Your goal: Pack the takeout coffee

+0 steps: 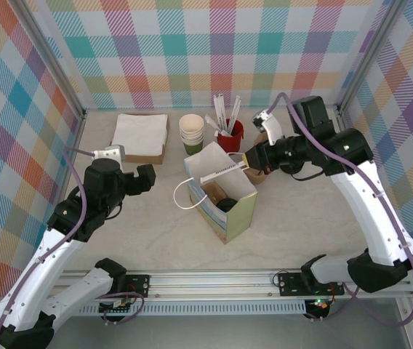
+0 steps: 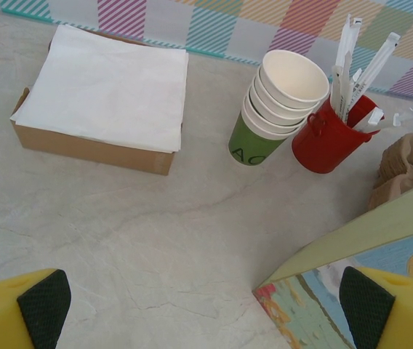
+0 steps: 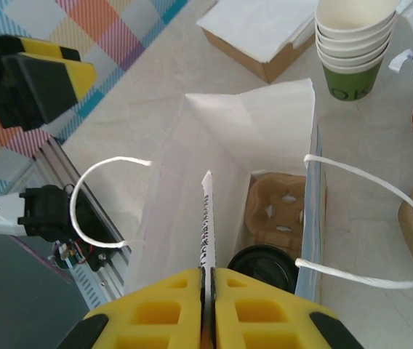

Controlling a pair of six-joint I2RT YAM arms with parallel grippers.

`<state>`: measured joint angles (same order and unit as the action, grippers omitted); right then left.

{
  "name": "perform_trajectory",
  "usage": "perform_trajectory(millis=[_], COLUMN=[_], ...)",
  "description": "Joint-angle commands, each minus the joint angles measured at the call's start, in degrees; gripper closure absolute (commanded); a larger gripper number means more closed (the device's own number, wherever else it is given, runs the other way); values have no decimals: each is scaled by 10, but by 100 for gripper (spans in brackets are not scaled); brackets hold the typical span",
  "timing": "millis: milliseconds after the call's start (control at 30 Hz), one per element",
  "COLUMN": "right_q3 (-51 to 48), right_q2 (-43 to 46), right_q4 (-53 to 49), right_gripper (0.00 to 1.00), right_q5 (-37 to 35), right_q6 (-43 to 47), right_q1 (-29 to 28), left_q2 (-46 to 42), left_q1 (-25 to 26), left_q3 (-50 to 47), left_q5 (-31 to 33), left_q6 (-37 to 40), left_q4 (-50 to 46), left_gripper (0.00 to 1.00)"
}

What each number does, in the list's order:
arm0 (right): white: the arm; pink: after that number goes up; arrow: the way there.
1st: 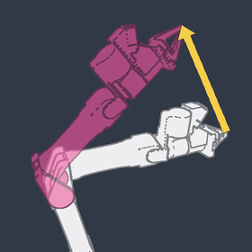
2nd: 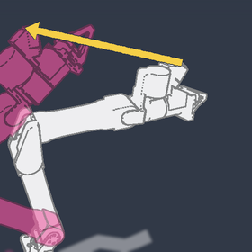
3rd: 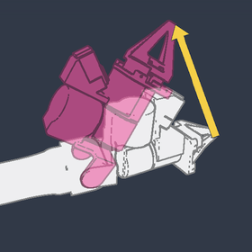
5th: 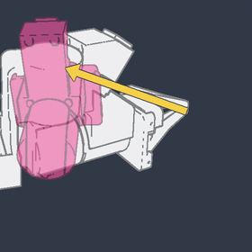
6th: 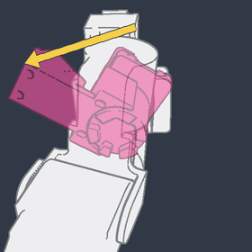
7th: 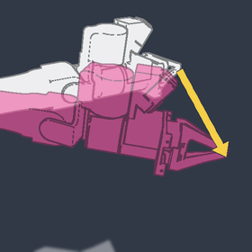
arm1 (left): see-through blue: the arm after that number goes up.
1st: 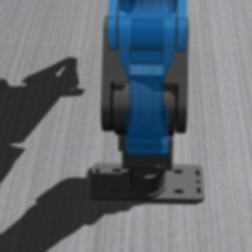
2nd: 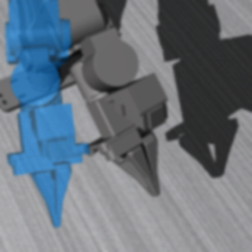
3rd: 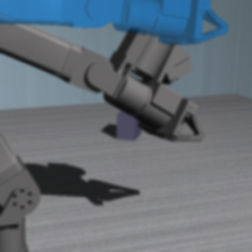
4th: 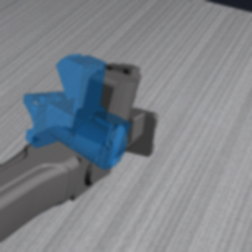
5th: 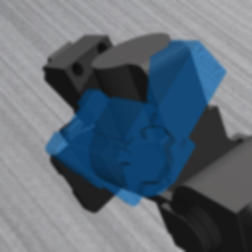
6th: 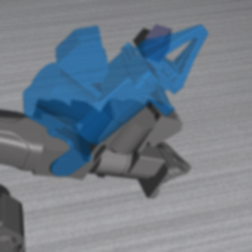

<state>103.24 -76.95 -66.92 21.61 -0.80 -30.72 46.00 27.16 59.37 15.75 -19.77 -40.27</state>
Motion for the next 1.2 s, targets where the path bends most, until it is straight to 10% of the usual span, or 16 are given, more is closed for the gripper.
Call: perform_trajectory(millis=[0, 1167], right_q3=[21, 28], right_q2=[-14, -157], right_q4=[-16, 59], right_gripper=[89, 85], right_q5=[-30, -95], right_q6=[8, -20], right_q1=[-18, -114], left_q2=[-1, -14], left_q1=[-8, -8], left_q3=[-2, -9], left_q5=[6, 0], left_q6=[-5, -21], left_q4=[18, 12], left_gripper=[3, 3])
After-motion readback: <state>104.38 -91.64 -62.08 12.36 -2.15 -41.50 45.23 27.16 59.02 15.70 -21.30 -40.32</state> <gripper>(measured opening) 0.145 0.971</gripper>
